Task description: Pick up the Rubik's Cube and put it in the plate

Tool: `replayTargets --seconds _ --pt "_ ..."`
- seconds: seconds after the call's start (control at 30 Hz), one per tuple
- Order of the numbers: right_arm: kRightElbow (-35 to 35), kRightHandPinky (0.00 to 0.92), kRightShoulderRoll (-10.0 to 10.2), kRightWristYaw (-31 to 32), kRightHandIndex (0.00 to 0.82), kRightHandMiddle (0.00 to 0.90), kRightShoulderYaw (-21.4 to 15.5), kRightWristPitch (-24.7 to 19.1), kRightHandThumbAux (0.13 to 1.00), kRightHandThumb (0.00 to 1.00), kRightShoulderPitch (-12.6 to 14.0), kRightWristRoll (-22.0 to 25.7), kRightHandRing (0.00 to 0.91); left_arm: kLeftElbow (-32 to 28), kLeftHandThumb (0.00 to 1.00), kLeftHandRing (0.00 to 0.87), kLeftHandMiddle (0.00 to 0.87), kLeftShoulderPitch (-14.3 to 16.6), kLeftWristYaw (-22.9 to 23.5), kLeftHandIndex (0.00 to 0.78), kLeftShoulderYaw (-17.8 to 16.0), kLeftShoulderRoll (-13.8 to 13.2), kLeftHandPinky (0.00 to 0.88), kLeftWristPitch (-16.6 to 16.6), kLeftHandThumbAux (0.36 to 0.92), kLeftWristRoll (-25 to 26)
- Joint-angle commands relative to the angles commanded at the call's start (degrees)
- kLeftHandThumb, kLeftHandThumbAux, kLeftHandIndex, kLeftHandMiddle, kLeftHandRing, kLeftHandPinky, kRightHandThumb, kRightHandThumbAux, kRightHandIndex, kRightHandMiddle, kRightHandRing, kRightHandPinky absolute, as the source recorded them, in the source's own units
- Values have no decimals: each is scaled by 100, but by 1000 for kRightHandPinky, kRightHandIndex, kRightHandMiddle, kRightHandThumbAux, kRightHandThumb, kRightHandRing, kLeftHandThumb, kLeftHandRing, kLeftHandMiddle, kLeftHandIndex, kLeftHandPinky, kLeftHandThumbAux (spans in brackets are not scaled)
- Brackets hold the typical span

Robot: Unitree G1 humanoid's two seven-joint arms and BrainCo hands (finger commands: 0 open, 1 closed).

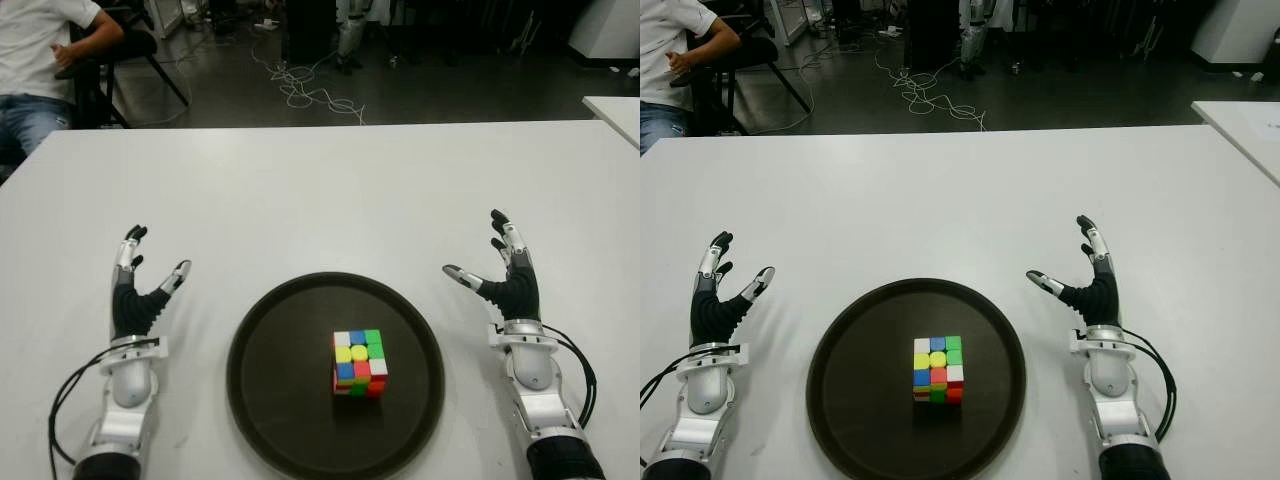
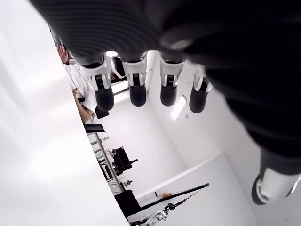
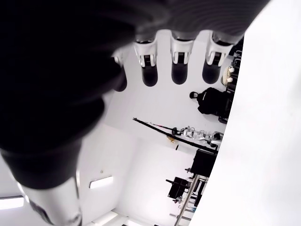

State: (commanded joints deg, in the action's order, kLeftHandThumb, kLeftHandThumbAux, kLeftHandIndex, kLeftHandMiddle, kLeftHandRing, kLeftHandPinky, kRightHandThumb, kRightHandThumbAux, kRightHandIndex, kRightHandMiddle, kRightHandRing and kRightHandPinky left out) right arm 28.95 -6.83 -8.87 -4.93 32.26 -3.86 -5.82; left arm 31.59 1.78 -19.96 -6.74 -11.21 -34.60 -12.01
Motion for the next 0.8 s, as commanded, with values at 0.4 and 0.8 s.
replayTargets --seconds 0.4,0.8 --pt "228 0 -107 -136 0 0 -3 -1 850 0 -128 -228 0 -96 0 0 0 41 10 0 -15 55 0 27 610 21" --pt "393 0 -170 -331 0 0 30 140 857 0 -247 -425 0 43 0 0 0 145 13 0 -25 35 0 2 668 31"
